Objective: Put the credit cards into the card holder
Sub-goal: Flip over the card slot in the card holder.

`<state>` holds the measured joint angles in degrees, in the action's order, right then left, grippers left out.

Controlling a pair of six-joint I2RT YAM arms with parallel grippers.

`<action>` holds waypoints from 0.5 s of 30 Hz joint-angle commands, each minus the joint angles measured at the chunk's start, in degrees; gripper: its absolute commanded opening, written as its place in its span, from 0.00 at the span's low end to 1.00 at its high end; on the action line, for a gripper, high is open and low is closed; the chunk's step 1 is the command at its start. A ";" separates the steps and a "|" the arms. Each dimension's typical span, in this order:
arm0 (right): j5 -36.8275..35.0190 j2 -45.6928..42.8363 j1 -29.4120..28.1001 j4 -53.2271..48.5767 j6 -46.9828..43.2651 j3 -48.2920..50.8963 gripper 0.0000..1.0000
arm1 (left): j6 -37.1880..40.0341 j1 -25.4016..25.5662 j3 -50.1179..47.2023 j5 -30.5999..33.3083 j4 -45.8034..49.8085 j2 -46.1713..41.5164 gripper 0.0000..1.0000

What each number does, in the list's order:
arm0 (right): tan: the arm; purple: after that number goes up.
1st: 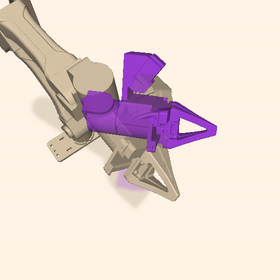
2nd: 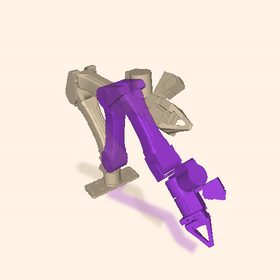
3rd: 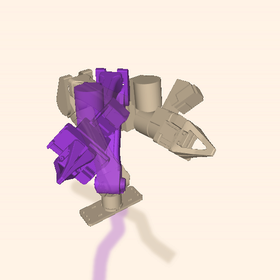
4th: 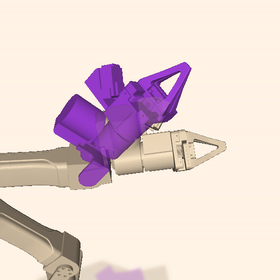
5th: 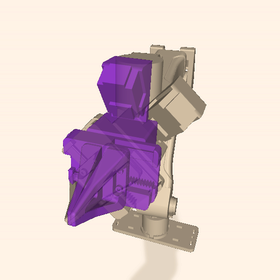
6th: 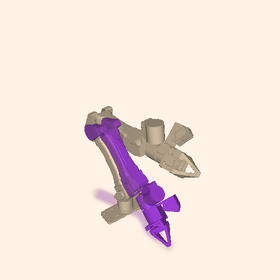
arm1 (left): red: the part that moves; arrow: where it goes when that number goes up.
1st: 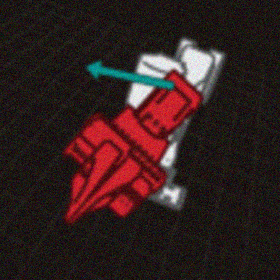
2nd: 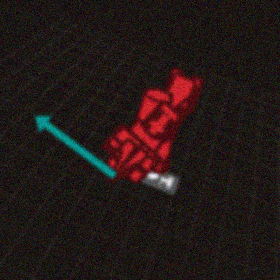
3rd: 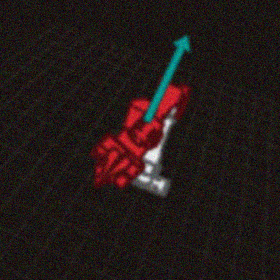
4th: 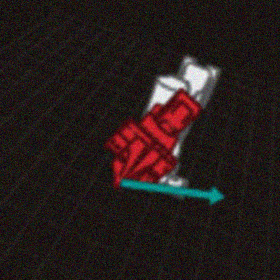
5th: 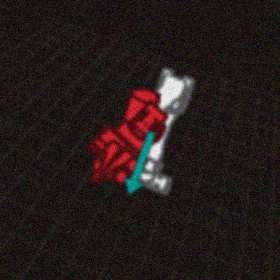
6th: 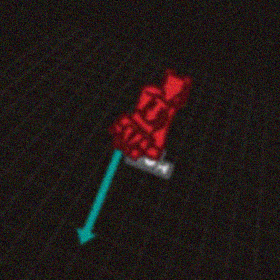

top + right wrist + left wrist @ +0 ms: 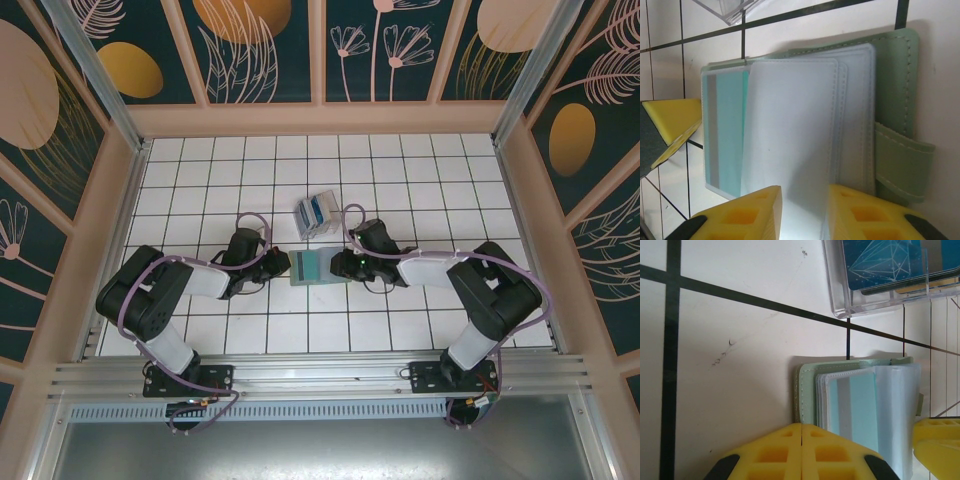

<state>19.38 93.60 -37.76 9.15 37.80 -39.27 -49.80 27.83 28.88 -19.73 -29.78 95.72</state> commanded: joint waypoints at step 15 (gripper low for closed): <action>3.05 -2.95 -0.47 3.38 -1.07 -1.27 0.32 | 1.02 0.38 -0.12 0.30 3.27 1.00 0.08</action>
<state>20.75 93.14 -37.78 10.31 37.74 -39.27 -49.80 27.83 28.88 -19.70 -29.78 95.72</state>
